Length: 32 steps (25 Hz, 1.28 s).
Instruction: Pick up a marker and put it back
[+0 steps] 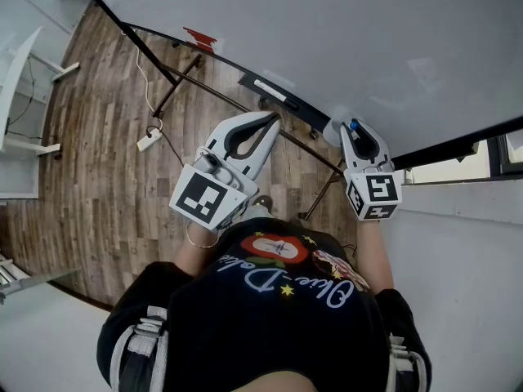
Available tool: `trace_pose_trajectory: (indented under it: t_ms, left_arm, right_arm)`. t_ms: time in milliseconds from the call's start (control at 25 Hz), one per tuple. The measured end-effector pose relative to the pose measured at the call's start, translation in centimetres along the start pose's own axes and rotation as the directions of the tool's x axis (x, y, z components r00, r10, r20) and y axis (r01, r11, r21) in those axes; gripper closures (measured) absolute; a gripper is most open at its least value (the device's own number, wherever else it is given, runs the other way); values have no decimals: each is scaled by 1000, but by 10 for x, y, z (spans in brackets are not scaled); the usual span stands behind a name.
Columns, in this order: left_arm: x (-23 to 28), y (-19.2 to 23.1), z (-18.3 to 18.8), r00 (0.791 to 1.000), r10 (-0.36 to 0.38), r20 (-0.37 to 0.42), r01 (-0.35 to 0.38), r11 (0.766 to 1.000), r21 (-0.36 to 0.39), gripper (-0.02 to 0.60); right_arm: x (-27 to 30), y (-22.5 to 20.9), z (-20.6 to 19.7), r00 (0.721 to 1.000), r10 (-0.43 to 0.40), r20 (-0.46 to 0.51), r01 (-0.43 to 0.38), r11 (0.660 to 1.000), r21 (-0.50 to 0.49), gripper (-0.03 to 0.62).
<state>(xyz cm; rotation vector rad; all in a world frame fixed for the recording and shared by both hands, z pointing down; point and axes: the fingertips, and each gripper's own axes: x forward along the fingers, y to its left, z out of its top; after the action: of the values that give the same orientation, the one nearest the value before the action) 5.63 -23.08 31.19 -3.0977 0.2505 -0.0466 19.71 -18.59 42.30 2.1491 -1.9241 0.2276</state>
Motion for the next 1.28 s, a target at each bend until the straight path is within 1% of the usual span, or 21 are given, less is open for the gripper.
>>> trace_pose_trajectory:
  t_ms: [80,280,440,600,720,880,1040,1280]
  left_arm:
    - [0,0,0,1000,-2,0,2,1000,1,578]
    - [0,0,0,1000,-3,2,3,1000,-1,578]
    - [1,-2,0,1000,-6,3,6,1000,-1,578]
    - [2,-4,1,1000,-15,8,15,1000,1,578]
    - [3,-8,1,1000,-25,10,25,1000,3,578]
    - [5,-13,1,999,-42,10,42,999,0,578]
    - [10,-19,0,998,-62,7,62,998,1,578]
    - [14,-24,0,996,-84,7,84,996,0,578]
  right_arm:
    - [-1,0,1,1000,0,3,0,1000,7,485]
    - [-10,2,14,999,2,35,-2,1000,12,462]
    - [-26,-1,35,995,-15,99,14,1000,16,462]
    - [-46,-7,59,983,-44,176,39,999,33,464]
    - [-61,-9,74,970,-55,235,45,998,47,498]
    - [-78,-7,87,953,-54,299,32,996,78,572]
    - [-90,-5,92,946,-54,319,22,995,101,589]
    - [-98,0,93,950,-50,309,21,995,98,594]
